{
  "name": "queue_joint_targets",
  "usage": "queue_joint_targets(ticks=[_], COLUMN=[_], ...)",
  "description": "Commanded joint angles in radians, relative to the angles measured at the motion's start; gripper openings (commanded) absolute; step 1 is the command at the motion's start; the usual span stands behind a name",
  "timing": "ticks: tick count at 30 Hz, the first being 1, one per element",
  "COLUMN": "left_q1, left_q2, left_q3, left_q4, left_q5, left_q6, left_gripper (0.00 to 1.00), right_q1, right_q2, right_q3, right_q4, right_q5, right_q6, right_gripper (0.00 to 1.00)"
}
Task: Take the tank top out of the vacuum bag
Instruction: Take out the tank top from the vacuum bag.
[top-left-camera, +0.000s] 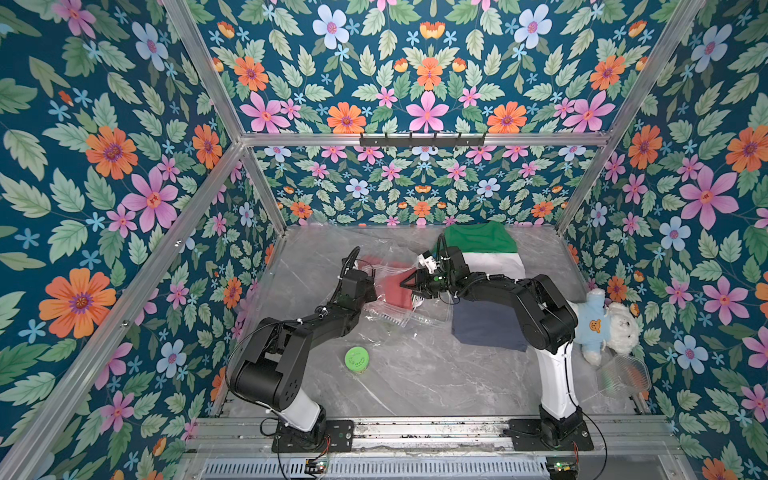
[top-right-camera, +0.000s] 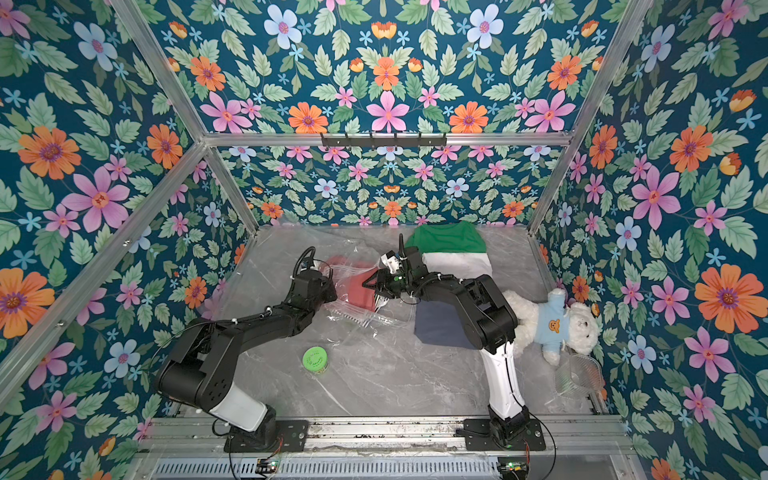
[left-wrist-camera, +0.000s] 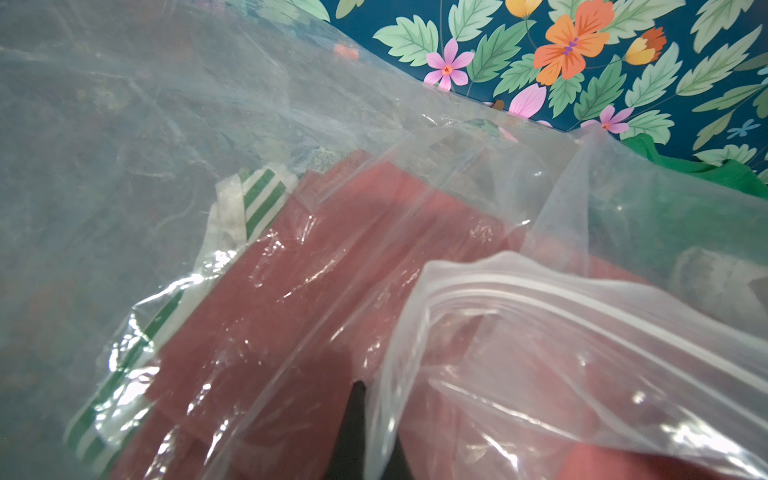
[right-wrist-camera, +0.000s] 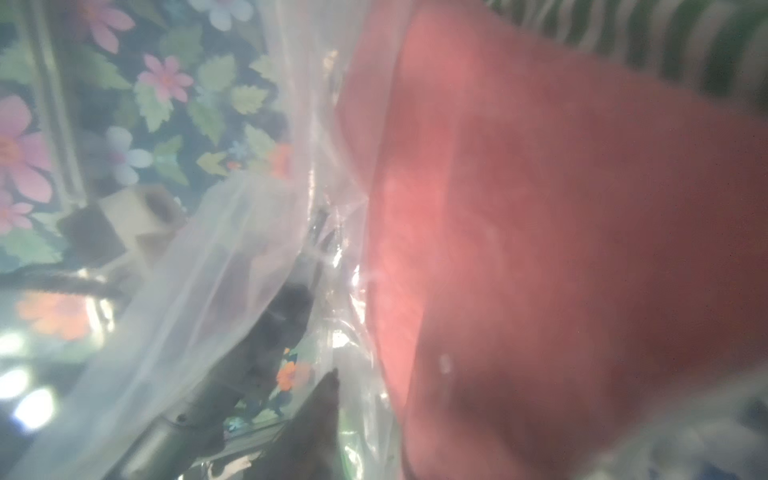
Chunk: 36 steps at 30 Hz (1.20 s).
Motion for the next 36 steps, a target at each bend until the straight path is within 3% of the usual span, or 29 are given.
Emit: queue_joint_targets(ticks=[1, 8, 11, 18, 21, 22, 36], left_q1=[0.001, 0.000, 0.000, 0.001, 0.001, 0.001, 0.009], left_q2=[-0.002, 0.007, 0.010, 0.013, 0.012, 0.010, -0.003], left_q3=[-0.004, -0.003, -0.003, -0.004, -0.006, -0.006, -0.013], left_q4=[0.014, 0.022, 0.026, 0.029, 0.028, 0.026, 0.011], left_q5=[-0.011, -0.004, 0.001, 0.001, -0.006, -0.012, -0.071], left_q6=[0.005, 0.002, -0.002, -0.005, -0.003, -0.004, -0.012], left_gripper=[0.00, 0.00, 0.00, 0.00, 0.00, 0.00, 0.00], right_q1=[0.002, 0.003, 0.009, 0.037, 0.038, 0.038, 0.005], right_q2=[0.010, 0.050, 0.055, 0.054, 0.029, 0.012, -0.275], right_q3=[0.021, 0.062, 0.073, 0.099, 0.069, 0.053, -0.143], right_q4=[-0.055, -0.071, -0.048, -0.035, -0.032, -0.033, -0.177], right_q5=[0.052, 0.058, 0.056, 0.054, 0.071, 0.086, 0.155], right_q6=[-0.038, -0.042, -0.032, -0.042, -0.047, -0.055, -0.176], right_gripper=[0.61, 0.64, 0.59, 0.35, 0.04, 0.00, 0.00])
